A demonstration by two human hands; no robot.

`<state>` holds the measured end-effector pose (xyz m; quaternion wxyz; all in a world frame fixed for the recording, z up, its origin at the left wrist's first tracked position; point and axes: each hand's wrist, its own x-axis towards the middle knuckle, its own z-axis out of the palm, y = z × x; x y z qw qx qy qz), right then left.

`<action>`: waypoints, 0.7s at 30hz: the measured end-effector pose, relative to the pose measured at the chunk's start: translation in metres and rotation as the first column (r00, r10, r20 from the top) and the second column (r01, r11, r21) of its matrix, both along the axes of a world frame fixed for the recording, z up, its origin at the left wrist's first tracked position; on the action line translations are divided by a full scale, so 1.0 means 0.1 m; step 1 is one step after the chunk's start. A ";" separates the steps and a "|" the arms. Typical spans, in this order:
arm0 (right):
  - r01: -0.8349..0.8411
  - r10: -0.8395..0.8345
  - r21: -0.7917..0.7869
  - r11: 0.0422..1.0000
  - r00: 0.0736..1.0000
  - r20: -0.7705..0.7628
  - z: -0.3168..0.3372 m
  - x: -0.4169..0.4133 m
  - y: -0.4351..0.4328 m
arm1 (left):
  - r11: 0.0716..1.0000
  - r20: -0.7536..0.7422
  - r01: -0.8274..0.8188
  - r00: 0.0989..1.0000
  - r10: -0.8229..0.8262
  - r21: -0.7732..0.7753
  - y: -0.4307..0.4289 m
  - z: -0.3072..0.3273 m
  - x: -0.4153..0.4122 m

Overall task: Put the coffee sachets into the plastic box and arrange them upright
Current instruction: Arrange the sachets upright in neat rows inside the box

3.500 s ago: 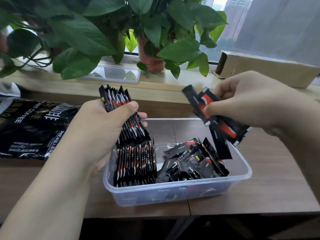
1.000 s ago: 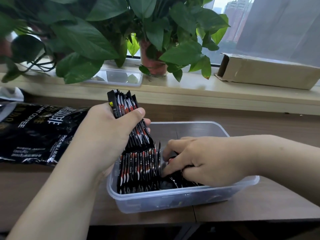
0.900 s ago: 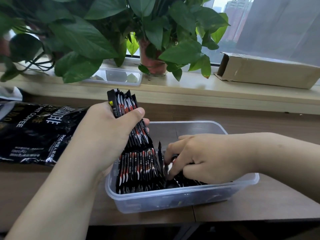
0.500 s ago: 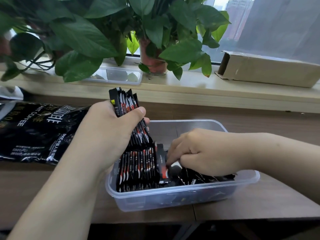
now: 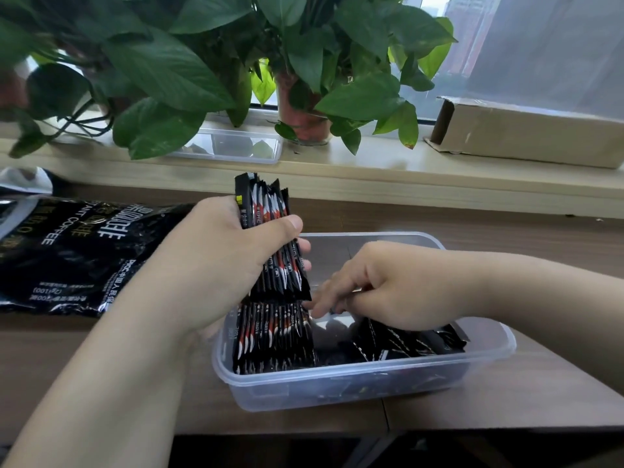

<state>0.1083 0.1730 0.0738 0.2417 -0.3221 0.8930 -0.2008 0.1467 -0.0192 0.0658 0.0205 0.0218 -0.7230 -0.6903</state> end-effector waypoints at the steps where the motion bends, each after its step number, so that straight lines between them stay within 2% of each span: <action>1: -0.017 0.017 0.018 1.000 1.000 -0.020 0.02 0.01 0.00 | 0.997 0.044 0.074 0.996 -0.075 0.008 0.00 0.04 0.02; 3: -0.047 0.052 0.071 0.996 0.997 -0.059 0.03 0.02 0.01 | 0.978 0.122 0.210 0.971 -0.206 -0.018 -0.01 0.10 0.04; 6: -0.099 0.105 0.126 0.987 0.994 -0.043 -0.01 -0.01 0.01 | 0.932 0.223 0.324 0.932 -0.285 -0.163 -0.04 0.10 -0.01; 8: -0.116 0.119 0.163 0.980 0.993 -0.003 0.00 -0.01 0.01 | 0.861 0.270 0.386 0.913 -0.305 -0.332 -0.04 0.12 -0.04; 10: -0.131 0.126 0.186 0.974 0.991 0.037 0.03 0.01 0.03 | 0.743 0.306 0.437 0.897 -0.319 -0.507 0.00 0.13 -0.07; 13: -0.125 0.113 0.141 0.982 0.990 0.090 0.05 0.01 0.05 | 0.604 0.308 0.417 0.909 -0.281 -0.680 0.04 0.11 -0.11; 21: -0.108 0.096 0.045 0.993 0.974 0.206 0.09 0.01 0.11 | 0.522 0.233 0.280 0.960 -0.156 -0.806 0.09 0.03 -0.14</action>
